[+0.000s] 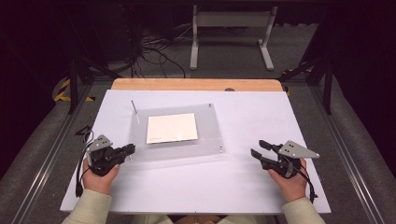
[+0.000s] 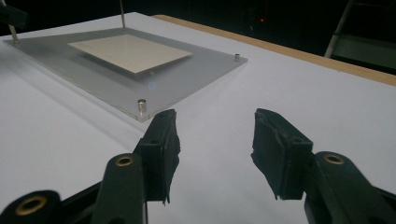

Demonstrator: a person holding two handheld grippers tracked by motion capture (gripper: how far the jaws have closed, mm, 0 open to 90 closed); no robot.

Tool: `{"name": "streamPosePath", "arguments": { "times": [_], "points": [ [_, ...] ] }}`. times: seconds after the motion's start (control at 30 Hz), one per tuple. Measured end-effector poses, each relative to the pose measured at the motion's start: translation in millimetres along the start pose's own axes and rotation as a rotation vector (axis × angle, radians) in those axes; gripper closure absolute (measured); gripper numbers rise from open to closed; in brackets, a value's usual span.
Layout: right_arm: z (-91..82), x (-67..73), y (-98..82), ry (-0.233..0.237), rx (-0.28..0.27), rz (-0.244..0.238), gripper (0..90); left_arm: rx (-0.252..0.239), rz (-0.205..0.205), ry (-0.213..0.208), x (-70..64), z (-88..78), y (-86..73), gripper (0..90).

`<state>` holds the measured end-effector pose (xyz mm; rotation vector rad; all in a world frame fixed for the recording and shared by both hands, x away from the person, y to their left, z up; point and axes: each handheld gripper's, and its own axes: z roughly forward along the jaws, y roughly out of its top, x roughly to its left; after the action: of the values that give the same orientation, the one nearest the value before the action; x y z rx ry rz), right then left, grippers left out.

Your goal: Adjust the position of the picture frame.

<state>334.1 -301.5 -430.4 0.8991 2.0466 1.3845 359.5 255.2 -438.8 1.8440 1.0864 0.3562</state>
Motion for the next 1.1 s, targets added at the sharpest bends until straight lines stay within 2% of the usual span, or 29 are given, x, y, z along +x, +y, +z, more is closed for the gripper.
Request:
{"name": "streamPosePath", "arguments": {
  "times": [0.1, 0.13, 0.2, 0.23, 0.27, 0.37, 0.4, 0.47, 0.5, 0.63, 0.67, 0.73, 0.77, 0.8, 0.9, 1.1],
  "points": [
    [2.6, 1.1, -0.1, 0.014, 0.006, 0.007, 50.0, 0.016, -0.018, 0.057, 8.5, 6.3, -2.5, 82.1],
    [2.6, 1.1, -0.1, 0.014, 0.006, 0.007, 50.0, 0.016, -0.018, 0.057, 8.5, 6.3, -2.5, 81.9],
    [6.0, 2.3, -0.7, 0.041, 0.021, 0.013, 52.3, 0.041, -0.019, 0.089, 13.1, 10.6, -4.5, 81.7],
    [7.3, 3.2, -0.7, 0.046, 0.034, 0.010, 53.5, 0.052, -0.024, 0.093, 15.8, 12.4, -5.8, 81.5],
    [8.7, 3.9, -0.6, 0.055, 0.043, 0.010, 54.8, 0.043, -0.038, 0.073, 17.9, 12.3, -6.9, 81.3],
    [13.1, 5.9, 1.8, 0.088, 0.079, 0.015, 59.4, 0.043, -0.020, 0.080, 16.6, 12.0, -7.1, 80.4],
    [14.9, 6.7, 2.8, 0.106, 0.088, 0.020, 60.6, 0.043, -0.020, 0.080, 16.6, 12.0, -7.1, 77.0],
    [17.2, 7.8, 3.9, 0.124, 0.098, 0.019, 61.8, 0.032, -0.031, 0.075, 16.5, 11.2, -7.6, 62.0],
    [23.5, 12.3, 7.6, 0.160, 0.116, 0.004, 63.6, 0.029, -0.015, 0.062, 17.1, 9.5, -8.6, 59.0],
    [33.2, 20.0, 14.1, 0.188, 0.136, -0.035, 64.7, 0.006, 0.017, 0.055, 16.1, 4.1, -10.2, 52.5],
    [42.7, 24.8, 19.9, 0.207, 0.162, -0.055, 64.7, -0.001, 0.043, 0.065, 14.1, 1.2, -10.4, 45.1],
    [50.6, 28.0, 24.1, 0.221, 0.192, -0.063, 64.0, 0.006, 0.083, 0.080, 10.5, -1.8, -11.0, 40.4],
    [56.8, 29.3, 27.0, 0.229, 0.229, -0.068, 61.5, 0.008, 0.098, 0.087, 9.7, -2.6, -11.1, 38.5],
    [56.8, 29.3, 27.0, 0.229, 0.229, -0.068, 61.5, 0.008, 0.098, 0.087, 9.7, -2.6, -11.1, 37.6],
    [72.4, 33.6, 33.1, 0.247, 0.289, -0.086, 61.9, 0.012, 0.118, 0.096, 7.4, -5.4, -11.7, 34.7],
    [90.5, 40.2, 36.5, 0.270, 0.317, -0.111, 62.3, 0.008, 0.134, 0.106, 7.4, -6.1, -11.7, 35.2]
  ]
}}
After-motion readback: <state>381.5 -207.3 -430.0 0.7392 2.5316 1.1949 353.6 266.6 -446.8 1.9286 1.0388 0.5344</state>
